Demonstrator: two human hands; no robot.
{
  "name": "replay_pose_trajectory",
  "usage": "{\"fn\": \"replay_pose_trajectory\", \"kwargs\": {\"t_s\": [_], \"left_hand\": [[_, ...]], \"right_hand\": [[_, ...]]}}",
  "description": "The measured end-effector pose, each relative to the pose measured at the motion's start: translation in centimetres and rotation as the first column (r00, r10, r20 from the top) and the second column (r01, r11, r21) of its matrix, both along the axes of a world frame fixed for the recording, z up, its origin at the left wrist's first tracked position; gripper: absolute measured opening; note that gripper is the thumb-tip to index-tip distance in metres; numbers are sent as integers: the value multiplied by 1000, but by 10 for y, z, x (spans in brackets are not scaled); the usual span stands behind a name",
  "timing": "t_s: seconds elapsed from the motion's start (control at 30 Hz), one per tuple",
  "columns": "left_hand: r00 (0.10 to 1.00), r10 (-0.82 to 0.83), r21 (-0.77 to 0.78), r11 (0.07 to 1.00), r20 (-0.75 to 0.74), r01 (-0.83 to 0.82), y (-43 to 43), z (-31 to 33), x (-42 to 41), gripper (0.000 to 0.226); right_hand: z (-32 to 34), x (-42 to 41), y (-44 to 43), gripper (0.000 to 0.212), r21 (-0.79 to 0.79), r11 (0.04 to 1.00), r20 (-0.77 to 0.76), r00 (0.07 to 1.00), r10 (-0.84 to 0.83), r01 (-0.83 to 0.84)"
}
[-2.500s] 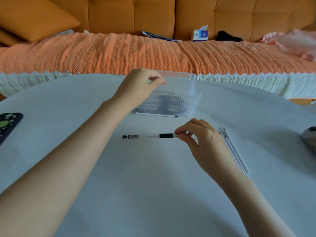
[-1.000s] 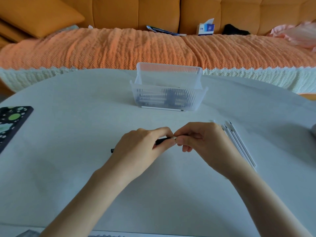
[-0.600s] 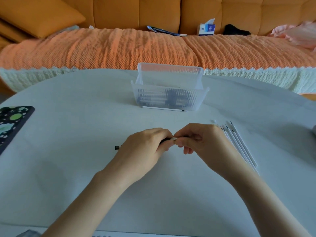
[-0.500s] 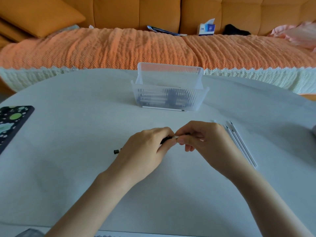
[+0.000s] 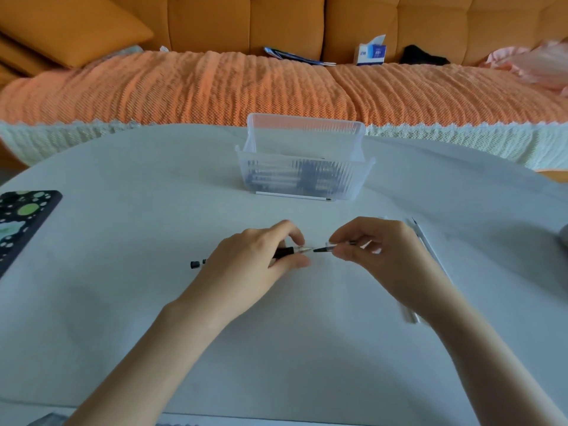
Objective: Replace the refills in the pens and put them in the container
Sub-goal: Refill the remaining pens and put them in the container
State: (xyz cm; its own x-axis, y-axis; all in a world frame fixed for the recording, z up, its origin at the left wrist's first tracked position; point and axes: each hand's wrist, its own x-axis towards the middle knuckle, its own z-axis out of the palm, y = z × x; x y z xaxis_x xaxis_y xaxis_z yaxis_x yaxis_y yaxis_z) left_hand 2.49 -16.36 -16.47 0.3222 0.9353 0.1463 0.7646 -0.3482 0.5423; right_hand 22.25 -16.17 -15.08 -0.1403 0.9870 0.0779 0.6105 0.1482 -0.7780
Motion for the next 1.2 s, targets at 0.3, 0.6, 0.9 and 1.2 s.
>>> {"fn": "replay_pose_trajectory", "kwargs": {"t_s": [0.3, 0.6, 0.9, 1.2], "left_hand": [[1000, 3, -49, 999, 17, -3, 2, 3, -6, 20], [993, -96, 96, 991, 71, 89, 2, -2, -1, 19], [992, -72, 175, 983, 99, 54, 2, -1, 1, 9], [991, -72, 166, 985, 109, 53, 4, 0, -4, 33]], "right_hand": [[-14, -4, 1, 17, 8, 992, 259, 959, 116, -122], [-6, -15, -2, 7, 90, 989, 80, 991, 108, -115], [-3, -15, -4, 6, 147, 986, 13, 996, 83, -84], [-3, -13, -2, 8, 132, 988, -2, 997, 75, -75]]}}
